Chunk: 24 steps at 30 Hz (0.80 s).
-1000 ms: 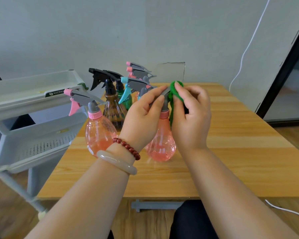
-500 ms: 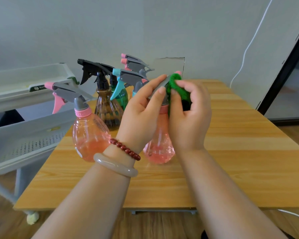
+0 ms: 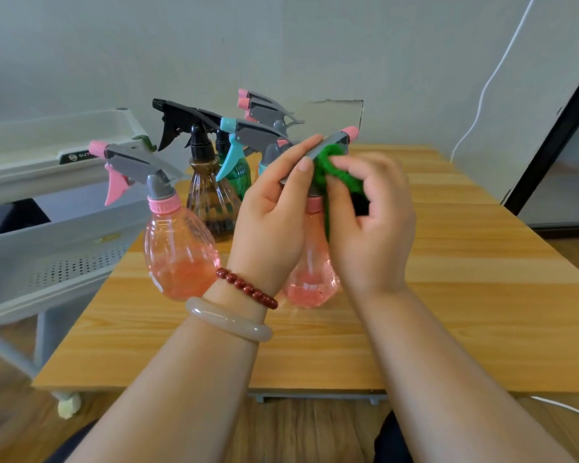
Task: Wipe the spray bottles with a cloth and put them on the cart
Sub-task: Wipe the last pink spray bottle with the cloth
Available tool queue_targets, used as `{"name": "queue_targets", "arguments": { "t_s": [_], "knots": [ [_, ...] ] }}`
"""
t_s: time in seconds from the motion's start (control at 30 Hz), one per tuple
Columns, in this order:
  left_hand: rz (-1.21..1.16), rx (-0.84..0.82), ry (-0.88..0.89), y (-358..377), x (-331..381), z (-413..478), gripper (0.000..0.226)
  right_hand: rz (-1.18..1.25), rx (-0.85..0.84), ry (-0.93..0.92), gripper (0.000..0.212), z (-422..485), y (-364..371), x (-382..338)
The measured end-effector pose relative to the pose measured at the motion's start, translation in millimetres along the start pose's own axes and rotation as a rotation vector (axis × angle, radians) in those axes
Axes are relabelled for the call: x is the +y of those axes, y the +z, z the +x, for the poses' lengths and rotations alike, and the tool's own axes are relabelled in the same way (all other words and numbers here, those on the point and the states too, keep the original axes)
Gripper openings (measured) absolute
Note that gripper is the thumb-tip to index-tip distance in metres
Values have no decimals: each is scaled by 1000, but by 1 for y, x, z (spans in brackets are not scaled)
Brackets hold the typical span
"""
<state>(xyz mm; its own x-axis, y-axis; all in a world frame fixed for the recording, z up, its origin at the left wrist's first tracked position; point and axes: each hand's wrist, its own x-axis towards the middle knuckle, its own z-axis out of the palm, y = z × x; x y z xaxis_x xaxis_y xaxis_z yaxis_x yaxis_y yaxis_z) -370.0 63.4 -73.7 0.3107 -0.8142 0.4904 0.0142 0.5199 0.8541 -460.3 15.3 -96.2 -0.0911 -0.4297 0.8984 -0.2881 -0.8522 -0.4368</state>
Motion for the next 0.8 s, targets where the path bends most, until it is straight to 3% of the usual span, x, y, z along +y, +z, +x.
{"name": "queue_targets", "arguments": {
  "t_s": [0.13,0.33,0.47,0.67,0.8],
  "knots": [
    [16,4,17,7,-1,-2,26,-16,133,158,15,11,0,3],
    [-30,3,-8,4,2,-3,26,17,-29,-36,12,-3,-2,-4],
    [4,21,20,8,0,-3,25,-22,119,130,15,9,-1,-1],
    [-47,27,-17,6,0,-3,25,19,-68,-7,11,-4,-4,-6],
    [-18,37,2,9,1,-5,25,8,84,168,14,13,-2,2]
  ]
}}
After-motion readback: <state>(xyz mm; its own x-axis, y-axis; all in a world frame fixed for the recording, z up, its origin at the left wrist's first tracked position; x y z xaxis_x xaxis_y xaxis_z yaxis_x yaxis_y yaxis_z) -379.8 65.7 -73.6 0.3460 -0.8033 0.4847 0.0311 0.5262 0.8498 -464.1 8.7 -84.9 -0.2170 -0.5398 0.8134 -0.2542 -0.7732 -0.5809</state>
